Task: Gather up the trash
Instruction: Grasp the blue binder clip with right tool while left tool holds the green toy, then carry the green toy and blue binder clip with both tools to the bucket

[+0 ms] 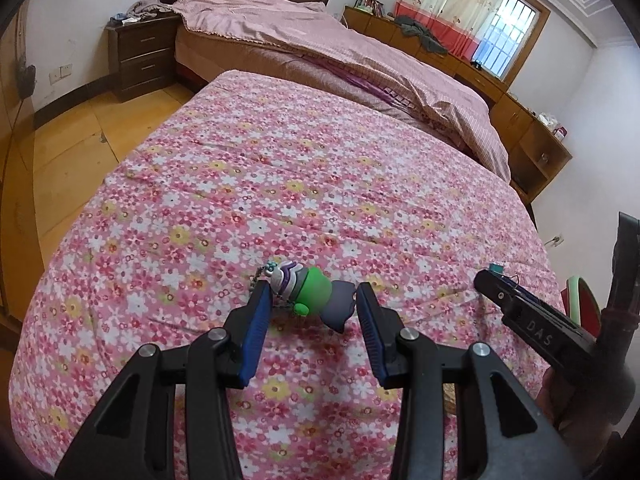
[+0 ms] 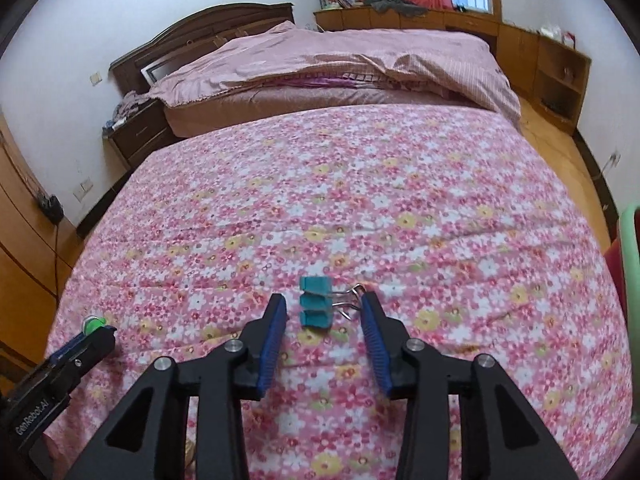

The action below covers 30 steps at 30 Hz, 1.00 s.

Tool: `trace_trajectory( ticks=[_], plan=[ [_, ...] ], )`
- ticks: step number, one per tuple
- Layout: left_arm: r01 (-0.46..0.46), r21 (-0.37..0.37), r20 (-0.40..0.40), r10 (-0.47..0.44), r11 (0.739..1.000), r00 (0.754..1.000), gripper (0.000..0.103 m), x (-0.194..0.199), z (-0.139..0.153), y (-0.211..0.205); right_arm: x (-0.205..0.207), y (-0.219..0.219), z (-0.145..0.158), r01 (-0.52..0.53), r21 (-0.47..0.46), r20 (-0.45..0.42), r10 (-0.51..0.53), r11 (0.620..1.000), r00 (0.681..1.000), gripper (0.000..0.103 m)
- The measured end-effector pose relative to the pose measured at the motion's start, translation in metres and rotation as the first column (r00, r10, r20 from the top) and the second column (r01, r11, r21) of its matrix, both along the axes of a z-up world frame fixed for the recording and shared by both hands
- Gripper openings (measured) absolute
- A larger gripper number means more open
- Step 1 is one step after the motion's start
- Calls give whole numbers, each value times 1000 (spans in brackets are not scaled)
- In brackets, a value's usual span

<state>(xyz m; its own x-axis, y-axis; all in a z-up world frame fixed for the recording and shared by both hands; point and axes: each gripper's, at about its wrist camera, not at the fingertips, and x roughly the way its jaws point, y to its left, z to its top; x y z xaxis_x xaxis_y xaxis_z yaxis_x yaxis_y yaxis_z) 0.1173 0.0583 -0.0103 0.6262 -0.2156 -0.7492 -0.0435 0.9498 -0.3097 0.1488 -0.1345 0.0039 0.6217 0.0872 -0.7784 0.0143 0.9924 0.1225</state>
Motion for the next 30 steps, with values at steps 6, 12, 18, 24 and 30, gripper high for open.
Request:
trace_trajectory(
  ticks=[6,12,18,24,30],
  plan=[
    [-1,8,1,1,1000,1000,43,0,0,-2,-1,-6,0,13,-8,3,-13,1000,1000,18],
    [9,7,14,-10,1000,1000,44,-5,6,-5,-12,-24,9,17,100,13,-18,995,1000,17],
    [37,1,45,-37,999,998,44,-17,20,-14,-39,-37,30,19,167,44,-27,986,999,17],
    [85,-5,73,-85,996,994,44,-30,36,-33,-65,-51,47,28,207,65,-42,978,997,18],
    [155,-6,91,-154,988,984,44,-39,49,-62,-96,-79,63,71,240,87,-94,968,992,18]
  ],
)
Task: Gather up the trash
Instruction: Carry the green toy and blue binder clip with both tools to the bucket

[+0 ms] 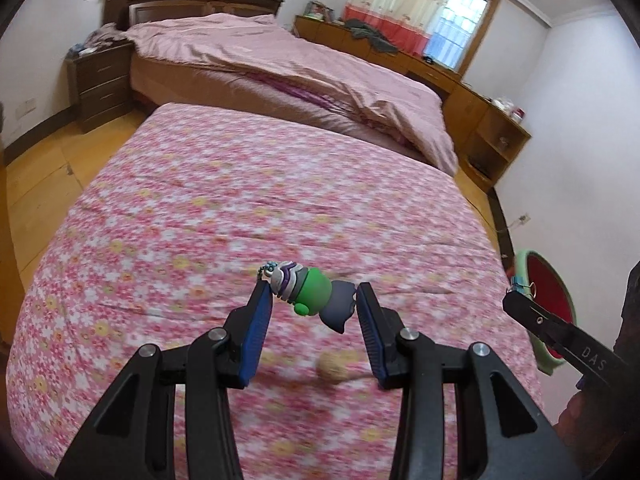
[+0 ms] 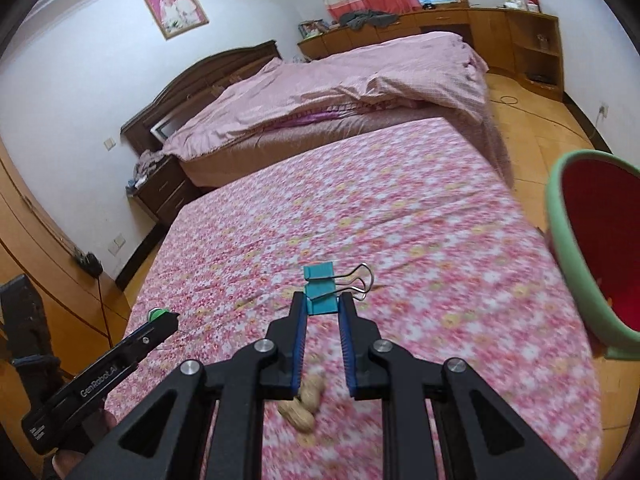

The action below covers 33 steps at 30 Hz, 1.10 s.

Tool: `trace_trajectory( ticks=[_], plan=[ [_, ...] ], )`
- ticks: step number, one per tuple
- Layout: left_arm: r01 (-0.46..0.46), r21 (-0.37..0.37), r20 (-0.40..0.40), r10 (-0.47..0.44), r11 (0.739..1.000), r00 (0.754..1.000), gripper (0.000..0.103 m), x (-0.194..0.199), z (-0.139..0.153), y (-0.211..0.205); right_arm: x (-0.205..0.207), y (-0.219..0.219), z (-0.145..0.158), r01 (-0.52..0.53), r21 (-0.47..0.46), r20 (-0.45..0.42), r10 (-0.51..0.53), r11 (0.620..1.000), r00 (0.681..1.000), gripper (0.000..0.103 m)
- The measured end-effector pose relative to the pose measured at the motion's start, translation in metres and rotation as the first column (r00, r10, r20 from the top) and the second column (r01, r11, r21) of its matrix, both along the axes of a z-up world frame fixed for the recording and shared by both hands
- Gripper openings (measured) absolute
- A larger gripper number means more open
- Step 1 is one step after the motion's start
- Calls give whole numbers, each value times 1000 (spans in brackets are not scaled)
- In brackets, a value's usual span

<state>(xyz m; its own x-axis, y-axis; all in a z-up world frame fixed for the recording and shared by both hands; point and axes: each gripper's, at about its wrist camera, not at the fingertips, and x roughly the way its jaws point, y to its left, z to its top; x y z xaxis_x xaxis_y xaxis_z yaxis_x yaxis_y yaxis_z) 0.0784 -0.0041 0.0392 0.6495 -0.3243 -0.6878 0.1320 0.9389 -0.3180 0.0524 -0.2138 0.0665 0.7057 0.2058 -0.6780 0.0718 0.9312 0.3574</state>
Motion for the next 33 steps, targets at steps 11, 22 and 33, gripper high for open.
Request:
trace_trajectory(
  ticks=[11,22,33],
  plan=[
    [163,14,13,-163,987,987,44,-13,20,-76,-48,-66,11,133,31,36,-134,991,990,18],
    [323,57,22,-325,945,945,43,-9,27,-171,-84,-152,8,290,79,44,-294,954,955,18],
    [543,128,51,-553,830,832,44,-1,25,-288,-92,-234,-4,403,109,12,-407,909,913,18]
  ],
)
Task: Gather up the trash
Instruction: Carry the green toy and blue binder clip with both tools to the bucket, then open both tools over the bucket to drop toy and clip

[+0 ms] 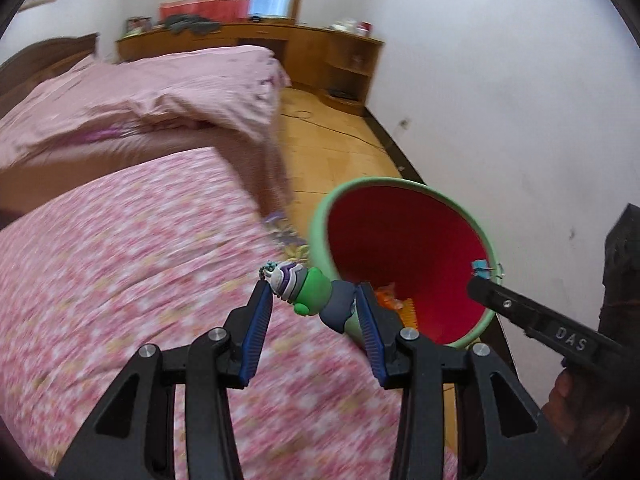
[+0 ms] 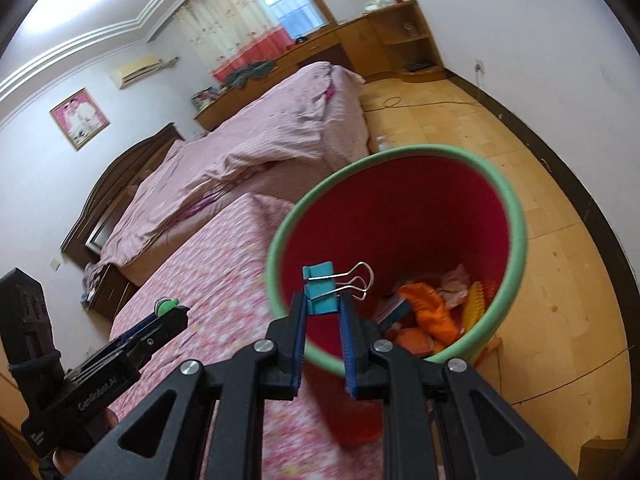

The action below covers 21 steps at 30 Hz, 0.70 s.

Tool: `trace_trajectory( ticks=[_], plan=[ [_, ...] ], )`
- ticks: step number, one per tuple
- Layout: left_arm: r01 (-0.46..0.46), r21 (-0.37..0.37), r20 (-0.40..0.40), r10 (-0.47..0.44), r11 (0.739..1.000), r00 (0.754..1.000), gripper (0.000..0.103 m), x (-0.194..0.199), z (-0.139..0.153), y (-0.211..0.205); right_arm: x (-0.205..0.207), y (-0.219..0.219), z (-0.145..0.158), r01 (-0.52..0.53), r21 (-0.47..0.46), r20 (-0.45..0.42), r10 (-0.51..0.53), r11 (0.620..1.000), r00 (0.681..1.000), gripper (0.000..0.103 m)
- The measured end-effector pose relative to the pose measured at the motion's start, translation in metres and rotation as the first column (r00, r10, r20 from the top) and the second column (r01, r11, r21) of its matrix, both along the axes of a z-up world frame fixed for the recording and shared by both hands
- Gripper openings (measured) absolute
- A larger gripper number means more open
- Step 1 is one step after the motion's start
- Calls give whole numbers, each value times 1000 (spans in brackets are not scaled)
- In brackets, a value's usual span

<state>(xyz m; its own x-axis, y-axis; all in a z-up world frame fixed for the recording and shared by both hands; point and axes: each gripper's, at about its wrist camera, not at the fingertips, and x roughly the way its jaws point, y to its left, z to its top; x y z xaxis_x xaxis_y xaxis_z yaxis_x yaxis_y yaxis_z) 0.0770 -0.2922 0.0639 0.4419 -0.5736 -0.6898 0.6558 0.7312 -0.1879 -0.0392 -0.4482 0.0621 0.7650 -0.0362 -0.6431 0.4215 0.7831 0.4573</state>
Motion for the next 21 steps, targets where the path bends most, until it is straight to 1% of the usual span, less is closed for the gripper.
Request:
trace_trajectory(
  ticks=[4,7,10,13,15,17,21],
  plan=[
    [50,24,5,-50,998,999,44,5,-6,-33,1,-21,-12,32,19,-30,-32,999,999,18],
    [80,46,-8,-80,996,997,44,8,-13,-53,1,-32,-21,44,24,-43,-43,999,998,18],
    [87,72,-29,-85,994,996,44,13,-21,-66,2,-40,-28,50,27,-42,-49,998,998,19],
    [85,74,-57,-81,994,995,45,16,-28,-70,6,-44,-31,47,32,-38,-45,998,998,19],
    [69,70,-78,-63,995,995,52,20,-32,-69,6,-44,-32,50,27,-40,-49,998,998,19],
    [66,59,-84,-61,996,995,55,22,-32,-67,6,-46,-35,51,20,-46,-50,999,998,22],
    [59,61,-75,-55,996,996,55,21,-30,-62,8,-48,-35,46,26,-30,-45,999,999,29]
  ],
)
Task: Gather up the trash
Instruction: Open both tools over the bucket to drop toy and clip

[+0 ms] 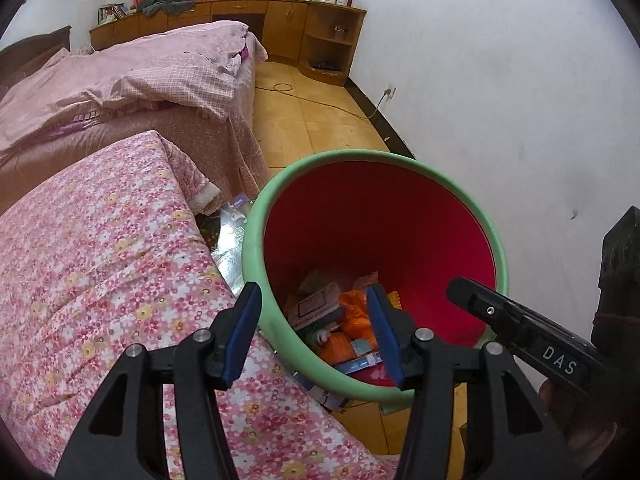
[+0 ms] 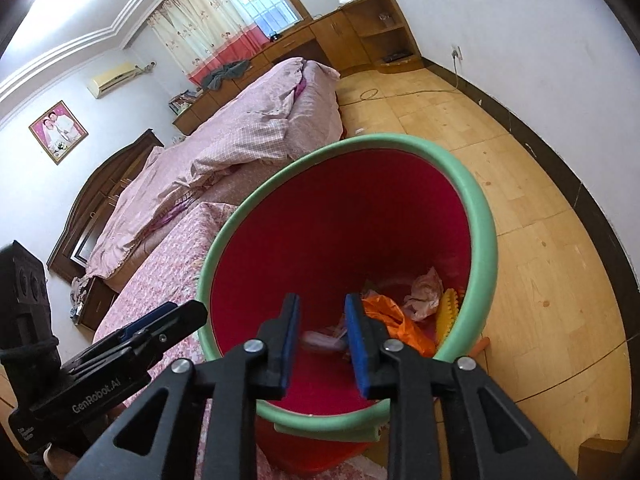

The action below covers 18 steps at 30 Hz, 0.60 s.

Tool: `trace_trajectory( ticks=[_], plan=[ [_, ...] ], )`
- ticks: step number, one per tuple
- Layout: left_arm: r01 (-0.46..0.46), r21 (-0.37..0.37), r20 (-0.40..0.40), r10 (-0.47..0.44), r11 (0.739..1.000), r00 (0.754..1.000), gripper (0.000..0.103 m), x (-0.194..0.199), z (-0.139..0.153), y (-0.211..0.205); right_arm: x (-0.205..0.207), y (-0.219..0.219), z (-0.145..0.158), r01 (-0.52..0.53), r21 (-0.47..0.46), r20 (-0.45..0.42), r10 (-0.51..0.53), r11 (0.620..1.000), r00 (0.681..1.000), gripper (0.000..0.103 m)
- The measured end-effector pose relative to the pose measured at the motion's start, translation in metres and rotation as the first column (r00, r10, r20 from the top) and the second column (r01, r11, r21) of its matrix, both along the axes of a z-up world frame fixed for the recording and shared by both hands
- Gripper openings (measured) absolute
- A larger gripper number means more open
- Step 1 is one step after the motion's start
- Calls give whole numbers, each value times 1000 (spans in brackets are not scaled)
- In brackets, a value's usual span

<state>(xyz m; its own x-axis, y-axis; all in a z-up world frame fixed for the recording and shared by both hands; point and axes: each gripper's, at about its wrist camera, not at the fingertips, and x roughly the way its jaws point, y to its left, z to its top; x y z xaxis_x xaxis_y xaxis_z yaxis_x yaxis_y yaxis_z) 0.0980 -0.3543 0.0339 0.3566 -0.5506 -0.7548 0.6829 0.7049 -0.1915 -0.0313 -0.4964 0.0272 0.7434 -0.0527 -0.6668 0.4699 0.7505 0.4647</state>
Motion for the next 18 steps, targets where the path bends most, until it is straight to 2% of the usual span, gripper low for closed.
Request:
trace_trajectory(
  ticks=[9,18],
  plan=[
    [-72,-19,-2,71,997,997,55,-9,14,20,-1,4,5,-31,6,-1,31,999,1000,55],
    [-147,-26,17,147,989,989,55,-27,31,62,-15,26,17,-53,-12,18,53,999,998,63]
  ],
)
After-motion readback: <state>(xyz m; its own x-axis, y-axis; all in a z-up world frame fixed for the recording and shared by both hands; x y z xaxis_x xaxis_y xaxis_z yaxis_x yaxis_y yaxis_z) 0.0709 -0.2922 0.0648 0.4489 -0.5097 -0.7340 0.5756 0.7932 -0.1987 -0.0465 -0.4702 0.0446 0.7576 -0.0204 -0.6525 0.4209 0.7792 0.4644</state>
